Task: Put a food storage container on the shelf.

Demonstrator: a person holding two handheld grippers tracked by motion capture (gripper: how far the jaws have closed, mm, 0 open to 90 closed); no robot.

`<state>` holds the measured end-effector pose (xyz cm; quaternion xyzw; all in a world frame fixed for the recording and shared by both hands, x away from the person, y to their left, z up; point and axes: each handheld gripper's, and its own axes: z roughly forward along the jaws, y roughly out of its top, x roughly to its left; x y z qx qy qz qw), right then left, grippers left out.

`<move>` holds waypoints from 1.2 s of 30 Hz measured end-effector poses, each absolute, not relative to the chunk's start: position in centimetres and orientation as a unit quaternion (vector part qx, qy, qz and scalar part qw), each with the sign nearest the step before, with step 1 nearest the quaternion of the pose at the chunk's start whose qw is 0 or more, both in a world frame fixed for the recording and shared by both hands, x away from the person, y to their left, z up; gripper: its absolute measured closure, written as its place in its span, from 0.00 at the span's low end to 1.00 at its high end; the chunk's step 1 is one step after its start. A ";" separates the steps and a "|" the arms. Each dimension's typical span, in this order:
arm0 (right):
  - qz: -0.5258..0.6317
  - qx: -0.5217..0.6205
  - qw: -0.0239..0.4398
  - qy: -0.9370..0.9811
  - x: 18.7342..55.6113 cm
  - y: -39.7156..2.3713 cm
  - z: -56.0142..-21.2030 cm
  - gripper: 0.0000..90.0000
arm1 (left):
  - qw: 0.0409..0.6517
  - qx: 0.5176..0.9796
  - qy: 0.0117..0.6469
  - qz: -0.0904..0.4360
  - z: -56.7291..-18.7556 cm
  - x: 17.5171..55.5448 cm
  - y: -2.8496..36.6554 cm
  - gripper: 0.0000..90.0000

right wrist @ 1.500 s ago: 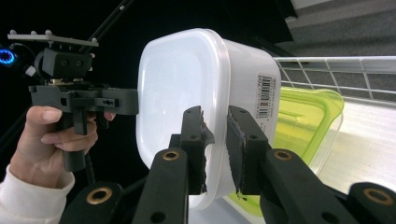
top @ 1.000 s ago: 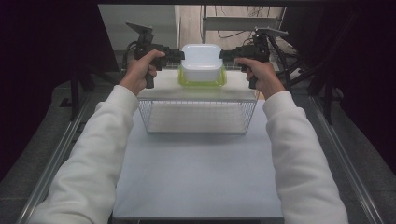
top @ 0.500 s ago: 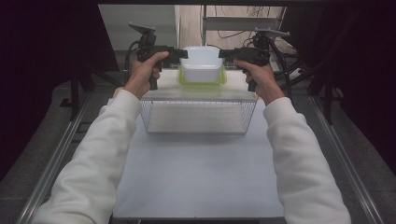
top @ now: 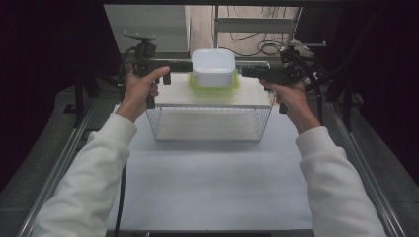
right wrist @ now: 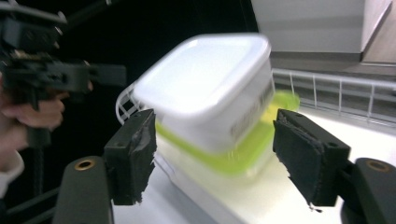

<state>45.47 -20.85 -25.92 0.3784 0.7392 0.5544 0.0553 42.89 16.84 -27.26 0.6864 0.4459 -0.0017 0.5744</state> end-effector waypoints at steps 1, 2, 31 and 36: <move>0.549 0.376 0.059 0.744 44.8 -21.0 -26.0 0.32 | 0.574 0.688 0.444 0.001 -27.5 42.2 16.8 0.29; 0.550 0.369 0.064 0.746 44.2 -21.1 -26.2 0.32 | 0.571 0.693 0.440 0.005 -27.8 41.5 16.8 0.29; 0.499 0.350 0.090 0.788 31.1 -25.4 -39.4 0.29 | 0.491 0.744 0.452 0.026 -42.4 27.7 19.1 0.26; 0.505 0.353 0.093 0.782 30.8 -25.6 -39.5 0.26 | 0.489 0.745 0.452 0.041 -42.2 27.5 19.0 0.25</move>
